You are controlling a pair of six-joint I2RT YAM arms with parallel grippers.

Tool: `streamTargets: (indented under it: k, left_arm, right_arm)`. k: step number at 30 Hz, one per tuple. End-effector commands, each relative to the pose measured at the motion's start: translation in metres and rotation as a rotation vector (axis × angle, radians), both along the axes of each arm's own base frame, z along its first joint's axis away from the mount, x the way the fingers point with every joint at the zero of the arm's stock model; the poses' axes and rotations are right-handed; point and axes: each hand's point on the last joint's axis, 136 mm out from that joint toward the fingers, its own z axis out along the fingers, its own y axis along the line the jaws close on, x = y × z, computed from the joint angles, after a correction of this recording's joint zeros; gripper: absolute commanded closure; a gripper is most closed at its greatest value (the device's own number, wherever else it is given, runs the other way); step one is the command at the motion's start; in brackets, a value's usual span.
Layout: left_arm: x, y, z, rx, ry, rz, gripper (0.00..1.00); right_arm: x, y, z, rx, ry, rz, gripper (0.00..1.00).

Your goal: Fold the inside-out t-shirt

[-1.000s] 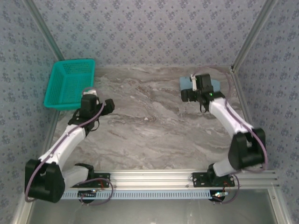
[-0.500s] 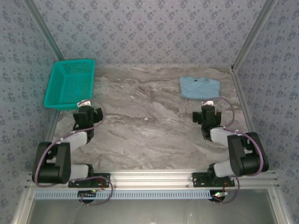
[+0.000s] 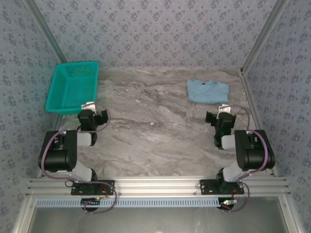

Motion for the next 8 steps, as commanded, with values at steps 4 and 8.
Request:
streamTargets:
  k: [4, 8]
  left_arm:
    - [0.0053, -0.0038, 0.0123, 0.005, -0.052, -0.027, 0.02]
    - [0.0053, -0.0038, 0.0126, 0.005, -0.053, -0.028, 0.02]
  right_arm:
    - [0.0065, 0.0075, 0.0112, -0.041, -0.044, 0.013, 0.0]
    - [0.0057, 0.0038, 0.0113, -0.036, -0.045, 0.001, 0.0]
